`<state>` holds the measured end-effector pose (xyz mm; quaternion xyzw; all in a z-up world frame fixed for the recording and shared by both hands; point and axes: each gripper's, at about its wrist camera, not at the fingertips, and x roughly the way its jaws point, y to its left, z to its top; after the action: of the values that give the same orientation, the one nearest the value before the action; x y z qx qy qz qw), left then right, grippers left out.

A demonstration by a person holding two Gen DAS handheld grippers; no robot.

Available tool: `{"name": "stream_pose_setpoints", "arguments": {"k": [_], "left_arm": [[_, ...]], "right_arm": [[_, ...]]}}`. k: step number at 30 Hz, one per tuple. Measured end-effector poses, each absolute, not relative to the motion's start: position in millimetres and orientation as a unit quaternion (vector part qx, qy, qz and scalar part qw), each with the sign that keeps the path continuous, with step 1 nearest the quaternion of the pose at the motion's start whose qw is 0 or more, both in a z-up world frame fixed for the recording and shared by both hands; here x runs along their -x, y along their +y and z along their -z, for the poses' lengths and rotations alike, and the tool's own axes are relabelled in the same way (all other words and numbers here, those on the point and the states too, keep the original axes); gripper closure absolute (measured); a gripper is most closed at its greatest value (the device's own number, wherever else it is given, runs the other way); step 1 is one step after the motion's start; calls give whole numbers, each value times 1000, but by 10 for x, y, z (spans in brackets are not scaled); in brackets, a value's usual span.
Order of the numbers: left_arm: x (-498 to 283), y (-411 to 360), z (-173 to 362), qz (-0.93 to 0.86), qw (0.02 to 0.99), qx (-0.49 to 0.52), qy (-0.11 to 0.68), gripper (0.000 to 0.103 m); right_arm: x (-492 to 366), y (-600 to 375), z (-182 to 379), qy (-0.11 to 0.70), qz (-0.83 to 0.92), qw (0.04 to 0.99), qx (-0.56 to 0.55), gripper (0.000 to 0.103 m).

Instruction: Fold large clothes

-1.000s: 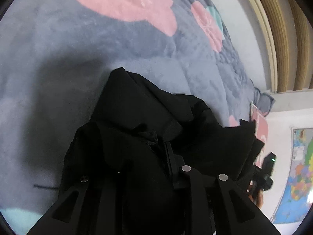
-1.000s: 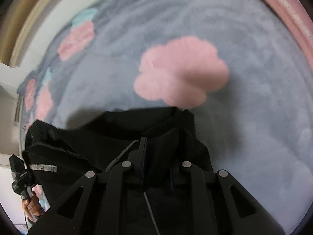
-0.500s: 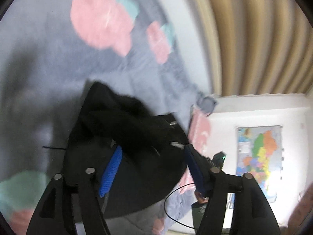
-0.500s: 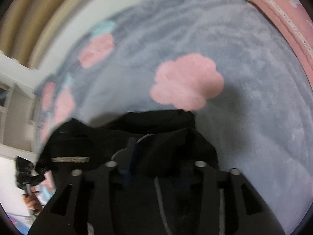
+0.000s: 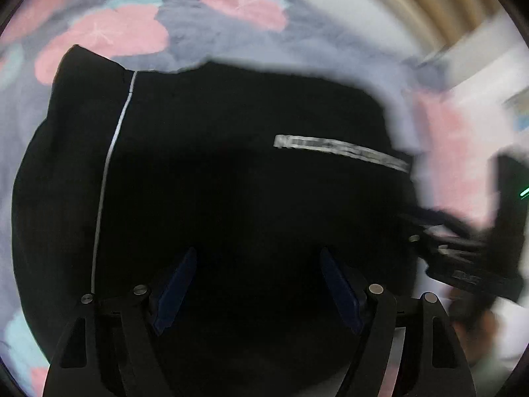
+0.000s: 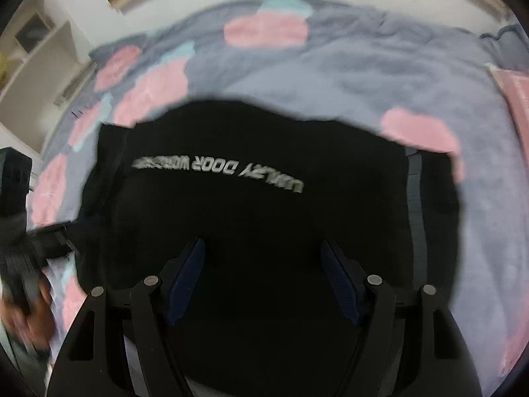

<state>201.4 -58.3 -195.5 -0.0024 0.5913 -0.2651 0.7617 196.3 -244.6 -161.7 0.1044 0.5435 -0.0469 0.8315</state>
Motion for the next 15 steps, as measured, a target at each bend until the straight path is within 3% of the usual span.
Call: {"name": "stream_pose_setpoints", "arguments": {"k": [4,7,15], "left_arm": [[-2312,-689,2276,191,756,15,626,22],[-2443,-724,2288,185,760,16,622,20],[-2066,-514,1736,243,792,15,559,20]], "right_arm": [[-2238,-2449,2098,558,72,822,-90,22],[-2277,-2489,2154,552,76,825,-94,20],[-1670,-2644,1607,509,44,851,-127,22]]}}
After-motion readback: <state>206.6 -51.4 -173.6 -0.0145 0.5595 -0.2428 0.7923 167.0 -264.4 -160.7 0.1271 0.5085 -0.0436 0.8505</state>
